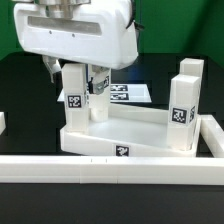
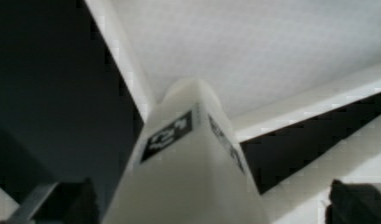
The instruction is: Assemble desk
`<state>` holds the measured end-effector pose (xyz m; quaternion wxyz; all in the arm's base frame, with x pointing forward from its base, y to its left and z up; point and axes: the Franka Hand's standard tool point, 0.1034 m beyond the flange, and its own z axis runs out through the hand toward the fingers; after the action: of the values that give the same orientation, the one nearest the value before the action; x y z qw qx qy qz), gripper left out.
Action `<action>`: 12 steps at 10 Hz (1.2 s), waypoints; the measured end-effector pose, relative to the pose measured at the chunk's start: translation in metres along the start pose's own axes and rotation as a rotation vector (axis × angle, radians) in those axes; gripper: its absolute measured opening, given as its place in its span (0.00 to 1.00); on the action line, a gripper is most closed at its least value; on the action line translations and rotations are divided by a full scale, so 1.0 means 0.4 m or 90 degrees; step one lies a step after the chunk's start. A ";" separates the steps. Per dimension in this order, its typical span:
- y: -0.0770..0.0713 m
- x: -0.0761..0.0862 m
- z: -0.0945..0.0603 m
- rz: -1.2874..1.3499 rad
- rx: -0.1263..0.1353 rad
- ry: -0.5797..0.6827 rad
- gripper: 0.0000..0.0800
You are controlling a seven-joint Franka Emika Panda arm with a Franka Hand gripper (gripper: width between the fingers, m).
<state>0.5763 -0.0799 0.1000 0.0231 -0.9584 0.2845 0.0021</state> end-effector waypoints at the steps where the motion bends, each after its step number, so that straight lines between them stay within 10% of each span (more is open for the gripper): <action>1: -0.002 0.001 0.000 -0.054 0.000 0.002 0.81; 7: 0.010 0.008 -0.001 -0.367 -0.015 0.005 0.81; 9: 0.016 0.010 0.000 -0.383 -0.016 0.004 0.48; 12: 0.016 0.010 0.000 -0.375 -0.015 0.004 0.36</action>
Offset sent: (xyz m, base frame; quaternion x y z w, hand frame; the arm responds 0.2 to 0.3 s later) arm -0.0008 0.0026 0.0016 -0.0099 0.0108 -0.2328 0.9724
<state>0.5761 -0.0875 0.0996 0.0104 -0.9999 -0.0056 -0.0042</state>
